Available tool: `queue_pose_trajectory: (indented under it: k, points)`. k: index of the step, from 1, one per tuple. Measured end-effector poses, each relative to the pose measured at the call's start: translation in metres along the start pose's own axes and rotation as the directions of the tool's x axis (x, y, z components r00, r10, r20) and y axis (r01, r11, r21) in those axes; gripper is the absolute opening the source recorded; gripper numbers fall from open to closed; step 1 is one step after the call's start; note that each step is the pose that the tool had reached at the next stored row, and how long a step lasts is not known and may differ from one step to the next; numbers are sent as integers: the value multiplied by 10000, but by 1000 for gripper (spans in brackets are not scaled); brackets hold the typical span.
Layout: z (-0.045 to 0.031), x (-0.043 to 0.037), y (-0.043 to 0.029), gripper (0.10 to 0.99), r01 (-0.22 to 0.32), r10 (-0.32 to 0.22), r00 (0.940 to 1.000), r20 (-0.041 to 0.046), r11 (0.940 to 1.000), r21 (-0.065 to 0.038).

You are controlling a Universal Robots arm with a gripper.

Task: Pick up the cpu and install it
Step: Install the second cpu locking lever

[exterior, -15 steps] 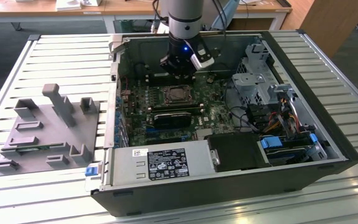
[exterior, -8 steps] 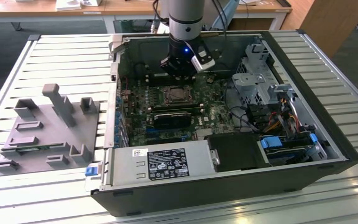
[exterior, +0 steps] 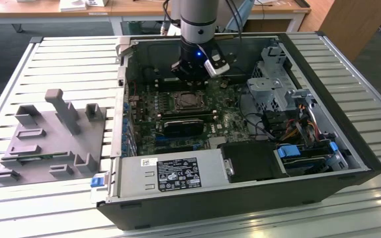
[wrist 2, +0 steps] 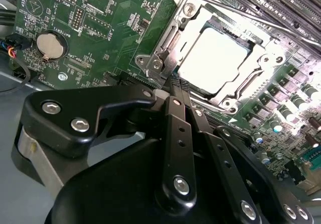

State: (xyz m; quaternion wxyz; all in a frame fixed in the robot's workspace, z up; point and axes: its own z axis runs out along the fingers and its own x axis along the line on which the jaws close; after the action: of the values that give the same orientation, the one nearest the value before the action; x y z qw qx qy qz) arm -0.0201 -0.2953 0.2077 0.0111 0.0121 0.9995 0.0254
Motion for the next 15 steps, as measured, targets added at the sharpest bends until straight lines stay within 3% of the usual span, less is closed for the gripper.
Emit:
queue_pose_trajectory:
  k: [15]
  points:
    - [-3,-9,-62,106,-1,1,10000,0,10000,0]
